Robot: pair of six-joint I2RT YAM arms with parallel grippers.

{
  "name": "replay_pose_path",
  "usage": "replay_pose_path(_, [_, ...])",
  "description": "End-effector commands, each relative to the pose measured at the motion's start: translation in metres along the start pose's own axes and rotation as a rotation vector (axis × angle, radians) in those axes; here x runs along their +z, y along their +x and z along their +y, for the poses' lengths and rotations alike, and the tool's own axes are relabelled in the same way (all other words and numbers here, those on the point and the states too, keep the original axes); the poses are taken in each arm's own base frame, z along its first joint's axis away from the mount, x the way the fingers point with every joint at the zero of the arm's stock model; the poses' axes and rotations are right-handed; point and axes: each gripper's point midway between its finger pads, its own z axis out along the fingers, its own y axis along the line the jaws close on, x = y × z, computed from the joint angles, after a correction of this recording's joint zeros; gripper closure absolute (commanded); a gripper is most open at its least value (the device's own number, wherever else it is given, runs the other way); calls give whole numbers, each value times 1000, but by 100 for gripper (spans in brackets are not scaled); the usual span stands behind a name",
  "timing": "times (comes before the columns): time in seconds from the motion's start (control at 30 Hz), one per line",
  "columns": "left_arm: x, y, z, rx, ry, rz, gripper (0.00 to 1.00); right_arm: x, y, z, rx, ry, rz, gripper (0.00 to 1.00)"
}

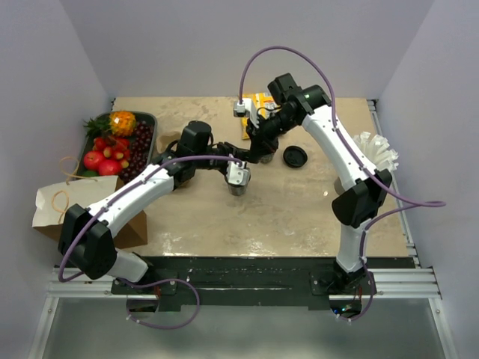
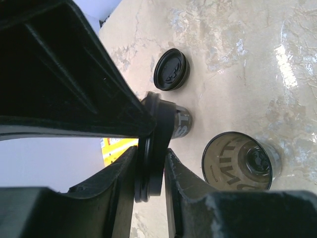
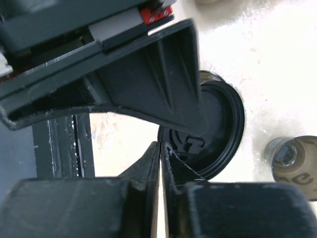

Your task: Pack the takeout coffee

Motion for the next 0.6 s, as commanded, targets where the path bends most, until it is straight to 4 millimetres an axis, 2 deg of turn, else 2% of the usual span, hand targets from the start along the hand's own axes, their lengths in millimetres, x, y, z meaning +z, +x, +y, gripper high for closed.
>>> replay_pose_path(0.0, [-6, -12, 12, -9, -58, -25, 69, -9, -10, 1, 20, 28, 3, 87])
replay_pose_path(0.03, [-7, -11, 12, -22, -68, -17, 69, -14, -16, -2, 13, 50, -10, 80])
replay_pose_path(0.13, [-10, -8, 13, -104, -100, 3, 70, -26, -27, -11, 10, 117, -32, 68])
replay_pose_path(0.27, [-14, -3, 15, -275, -154, 31, 72, -48, -46, -34, 61, 200, -152, 62])
replay_pose_path(0.3, [-15, -2, 15, -360, -168, 34, 73, -58, -44, -43, 138, 221, -189, 61])
replay_pose_path(0.33, [-17, 2, 16, -406, -189, 54, 74, -64, -51, -52, 146, 228, -239, 60])
replay_pose_path(0.4, [-20, 4, 16, -554, -218, 52, 74, -73, -44, -67, 227, 248, -267, 59])
replay_pose_path(0.47, [-27, 11, 19, -669, -234, 38, 71, -68, -36, -76, 255, 243, -259, 59])
replay_pose_path(0.5, [-34, 19, 21, -790, -256, 34, 69, -63, -29, -77, 258, 230, -246, 58])
replay_pose_path(0.57, [-34, 22, 14, -964, -219, -17, 64, -52, -22, -76, 281, 186, -234, 57])
